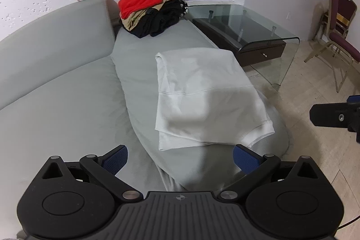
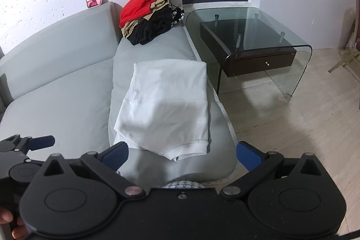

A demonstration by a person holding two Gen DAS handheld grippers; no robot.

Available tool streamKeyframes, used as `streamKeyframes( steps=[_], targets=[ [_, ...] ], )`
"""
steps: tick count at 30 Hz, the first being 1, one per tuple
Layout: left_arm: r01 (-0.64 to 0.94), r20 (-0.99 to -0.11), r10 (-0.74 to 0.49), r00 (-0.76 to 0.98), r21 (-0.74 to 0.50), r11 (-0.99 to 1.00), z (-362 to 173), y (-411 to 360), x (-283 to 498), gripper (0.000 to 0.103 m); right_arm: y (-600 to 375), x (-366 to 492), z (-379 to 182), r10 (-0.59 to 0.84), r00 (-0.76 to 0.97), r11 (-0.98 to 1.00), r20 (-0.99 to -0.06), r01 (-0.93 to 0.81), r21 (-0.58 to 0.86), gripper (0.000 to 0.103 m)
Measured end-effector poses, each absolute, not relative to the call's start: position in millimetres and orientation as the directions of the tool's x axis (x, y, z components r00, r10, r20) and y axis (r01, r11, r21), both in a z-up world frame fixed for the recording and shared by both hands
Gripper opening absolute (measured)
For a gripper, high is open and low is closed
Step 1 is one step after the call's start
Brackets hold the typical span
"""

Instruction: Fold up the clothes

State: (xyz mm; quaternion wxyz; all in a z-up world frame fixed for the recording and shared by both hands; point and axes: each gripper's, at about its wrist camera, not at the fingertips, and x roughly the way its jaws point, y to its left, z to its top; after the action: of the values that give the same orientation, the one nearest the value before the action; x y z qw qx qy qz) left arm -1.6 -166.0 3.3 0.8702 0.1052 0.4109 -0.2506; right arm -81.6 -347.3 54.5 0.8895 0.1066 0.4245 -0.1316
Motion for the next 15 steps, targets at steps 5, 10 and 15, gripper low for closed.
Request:
streamKeyframes(
  steps=[5,10,15],
  targets=[
    [0.526,-0.773,-0.356,0.525,-0.034,0.850,-1.4,-170.1,1.3,0.098,-346.0,-80.7,51.9,-0.133,0.601,0.946,-0.788,0.315,0.081,0.103],
    [0.538,-0.779,-0.367,0.508,-0.046,0.842,-4.3,-172.8,2.2,0.099,-344.0,-79.4,50.3,-0.129,0.598,0.948,-0.791,0.308,0.078,0.103],
    [0.537,-0.780,-0.358,0.513,-0.034,0.843,-5.7,-175.4,2.5,0.099,-343.3,-77.9,49.1,-0.124,0.593,0.949,-0.795,0.304,0.079,0.103]
  ],
)
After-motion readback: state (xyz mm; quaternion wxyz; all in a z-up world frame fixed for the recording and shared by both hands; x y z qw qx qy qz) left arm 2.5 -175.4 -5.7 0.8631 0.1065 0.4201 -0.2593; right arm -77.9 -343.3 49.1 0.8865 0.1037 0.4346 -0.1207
